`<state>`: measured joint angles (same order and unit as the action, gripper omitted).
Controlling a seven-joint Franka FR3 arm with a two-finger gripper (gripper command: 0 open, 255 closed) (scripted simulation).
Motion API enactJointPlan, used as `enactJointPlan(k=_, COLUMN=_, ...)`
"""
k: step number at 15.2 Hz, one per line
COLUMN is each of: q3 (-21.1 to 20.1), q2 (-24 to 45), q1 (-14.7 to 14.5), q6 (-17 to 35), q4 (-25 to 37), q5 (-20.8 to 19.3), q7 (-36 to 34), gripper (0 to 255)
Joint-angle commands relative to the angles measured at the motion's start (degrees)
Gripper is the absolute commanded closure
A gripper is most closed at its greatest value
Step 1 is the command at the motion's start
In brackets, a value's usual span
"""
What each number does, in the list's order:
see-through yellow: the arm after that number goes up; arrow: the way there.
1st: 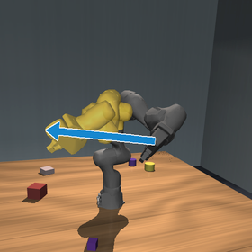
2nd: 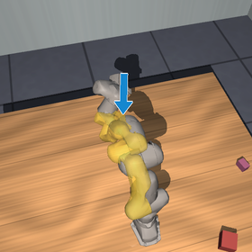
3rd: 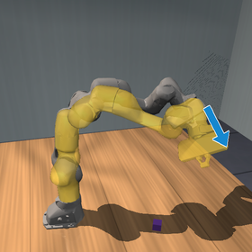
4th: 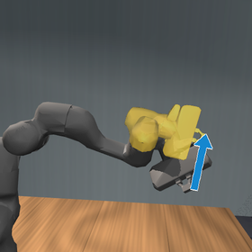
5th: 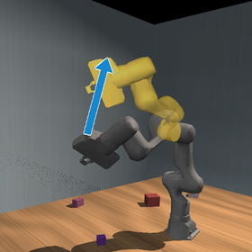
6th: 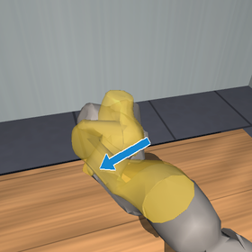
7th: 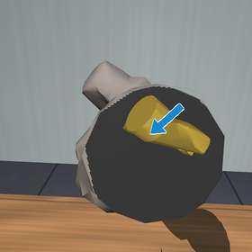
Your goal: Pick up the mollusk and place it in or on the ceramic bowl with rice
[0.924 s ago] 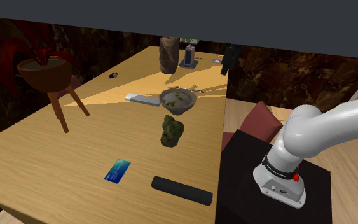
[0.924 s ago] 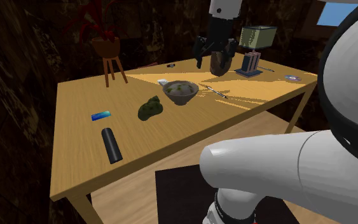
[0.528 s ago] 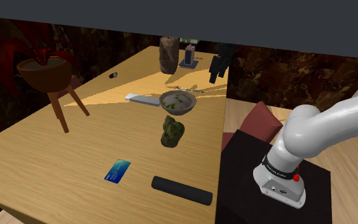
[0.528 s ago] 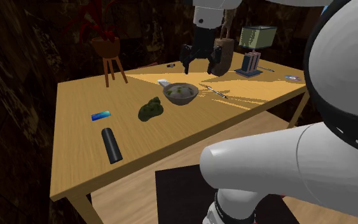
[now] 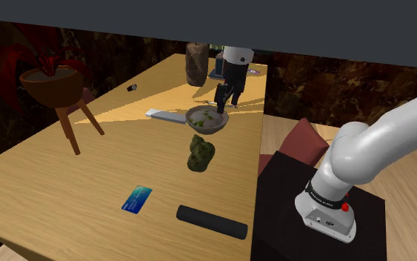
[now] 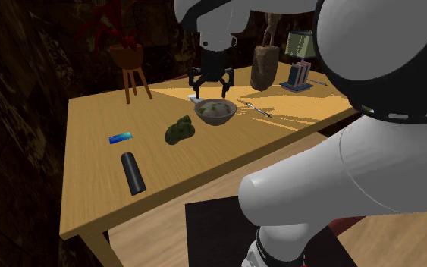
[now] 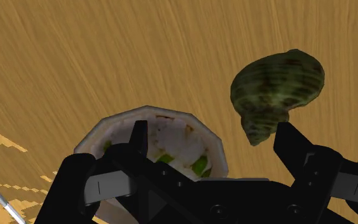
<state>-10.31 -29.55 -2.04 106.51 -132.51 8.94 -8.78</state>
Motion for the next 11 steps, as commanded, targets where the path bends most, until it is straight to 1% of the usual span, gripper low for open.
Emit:
enactJointPlan(k=1, q3=-2.2, q2=3.2, q1=-0.4, q6=2.5, q4=0.6, q5=0.3, q7=-2.8, gripper=0)
enactJointPlan(k=5, q3=-6.0, q2=10.6, q1=-0.7, q6=6.9, q4=3.5, q5=-0.3, q7=-8.2, gripper=0)
enactJointPlan(k=9, q3=-9.4, q2=18.7, q1=-1.1, q6=10.5, q4=7.5, q5=-2.3, q7=-14.0, gripper=0)
enactJointPlan(k=11, q3=-9.8, q2=19.8, q1=-1.2, q6=11.6, q4=7.4, q5=-2.7, q7=-14.6, gripper=0)
